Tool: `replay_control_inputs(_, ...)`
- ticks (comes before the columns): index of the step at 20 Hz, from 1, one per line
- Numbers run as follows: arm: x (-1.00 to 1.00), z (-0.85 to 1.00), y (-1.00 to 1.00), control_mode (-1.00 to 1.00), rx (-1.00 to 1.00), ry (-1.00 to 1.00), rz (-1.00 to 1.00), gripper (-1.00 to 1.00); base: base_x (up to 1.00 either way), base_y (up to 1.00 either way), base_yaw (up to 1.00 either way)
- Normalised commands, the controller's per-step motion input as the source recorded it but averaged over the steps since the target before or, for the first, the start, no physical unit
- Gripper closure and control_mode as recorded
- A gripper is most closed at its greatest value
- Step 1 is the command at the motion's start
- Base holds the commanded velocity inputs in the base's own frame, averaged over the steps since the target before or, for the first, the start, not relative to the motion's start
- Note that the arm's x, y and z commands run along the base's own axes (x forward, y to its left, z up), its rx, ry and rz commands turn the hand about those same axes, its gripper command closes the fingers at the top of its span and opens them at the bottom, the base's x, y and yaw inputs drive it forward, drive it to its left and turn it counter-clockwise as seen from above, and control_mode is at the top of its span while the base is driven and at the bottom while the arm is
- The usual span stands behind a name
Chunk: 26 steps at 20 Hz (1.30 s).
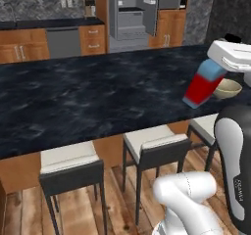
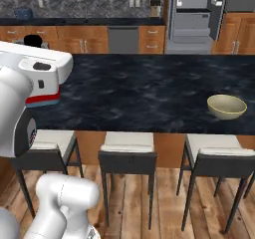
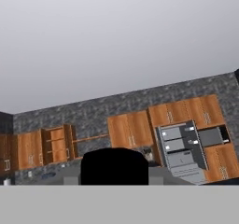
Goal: There is a bowl on the dining counter. Grab a lemon wedge from the fridge and place it in the bowl. Then get the liquor bottle and glass cup from the cabinet and place them next to the bowl.
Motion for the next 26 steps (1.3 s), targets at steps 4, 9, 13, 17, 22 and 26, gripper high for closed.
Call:
replay_control_inputs(4, 0.00, 0.00, 0.00, 1.00, 0.00, 0.00, 0.00, 1.00, 0.00, -1.00, 0.09)
replay_control_inputs(9, 0.00, 0.00, 0.00, 1.00, 0.00, 0.00, 0.00, 1.00, 0.06, -1.00, 0.12)
replay_control_inputs(13, 0.00, 0.00, 0.00, 1.00, 0.00, 0.00, 0.00, 1.00, 0.23, -1.00, 0.14)
replay_control_inputs(17, 0.00, 0.00, 0.00, 1.00, 0.00, 0.00, 0.00, 1.00, 0.29, -1.00, 0.15)
replay_control_inputs(22, 0.00, 0.00, 0.00, 1.00, 0.00, 0.00, 0.00, 1.00, 0.44, -1.00, 0.15)
replay_control_inputs(26, 0.00, 0.00, 0.00, 1.00, 0.00, 0.00, 0.00, 1.00, 0.87, -0.94, 0.12)
